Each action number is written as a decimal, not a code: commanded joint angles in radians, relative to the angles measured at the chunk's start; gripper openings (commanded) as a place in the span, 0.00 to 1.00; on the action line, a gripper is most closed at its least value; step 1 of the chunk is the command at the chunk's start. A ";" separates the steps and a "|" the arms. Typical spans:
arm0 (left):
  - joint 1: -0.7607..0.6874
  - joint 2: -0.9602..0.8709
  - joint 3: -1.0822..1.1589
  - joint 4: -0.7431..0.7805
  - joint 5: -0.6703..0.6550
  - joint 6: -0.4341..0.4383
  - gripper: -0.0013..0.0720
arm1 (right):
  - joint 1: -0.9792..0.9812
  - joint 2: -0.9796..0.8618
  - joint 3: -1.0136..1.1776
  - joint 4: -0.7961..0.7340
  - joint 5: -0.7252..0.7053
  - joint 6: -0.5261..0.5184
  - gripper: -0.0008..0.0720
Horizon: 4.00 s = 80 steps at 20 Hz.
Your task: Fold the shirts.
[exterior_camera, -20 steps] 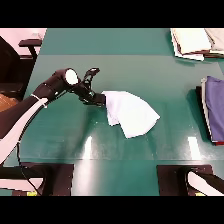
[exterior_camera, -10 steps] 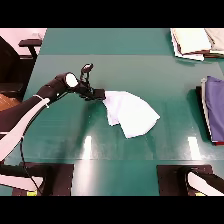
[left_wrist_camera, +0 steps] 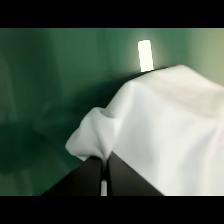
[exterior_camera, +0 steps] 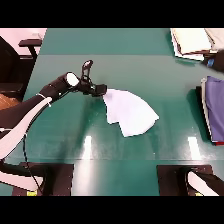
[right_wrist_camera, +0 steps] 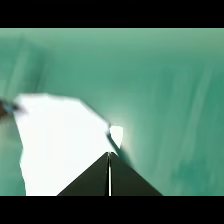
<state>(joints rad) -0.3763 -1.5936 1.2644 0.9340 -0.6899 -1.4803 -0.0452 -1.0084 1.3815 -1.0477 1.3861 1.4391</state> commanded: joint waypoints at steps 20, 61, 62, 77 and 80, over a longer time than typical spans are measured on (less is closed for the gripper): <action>0.000 0.334 0.103 0.282 -0.122 0.048 0.05 | 0.323 -0.165 -0.360 0.123 -0.322 -0.155 0.03; 0.140 0.556 -0.272 0.118 -0.342 0.100 0.85 | 0.200 0.108 -0.247 -0.123 -0.074 0.106 0.03; 0.185 0.515 -0.272 0.095 -0.341 0.104 0.85 | 0.200 0.108 -0.247 -0.122 -0.074 0.106 0.03; 0.174 0.108 -0.241 -0.154 -0.430 0.285 0.48 | 0.200 0.108 -0.247 -0.122 -0.072 0.106 0.03; 0.176 0.132 -0.168 -0.134 -0.483 0.283 0.05 | 0.200 0.108 -0.246 -0.123 -0.081 0.106 0.03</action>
<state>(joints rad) -0.1993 -1.4723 1.0470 0.7914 -1.1252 -1.2007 0.1551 -0.9005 1.1351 -1.1702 1.3121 1.5455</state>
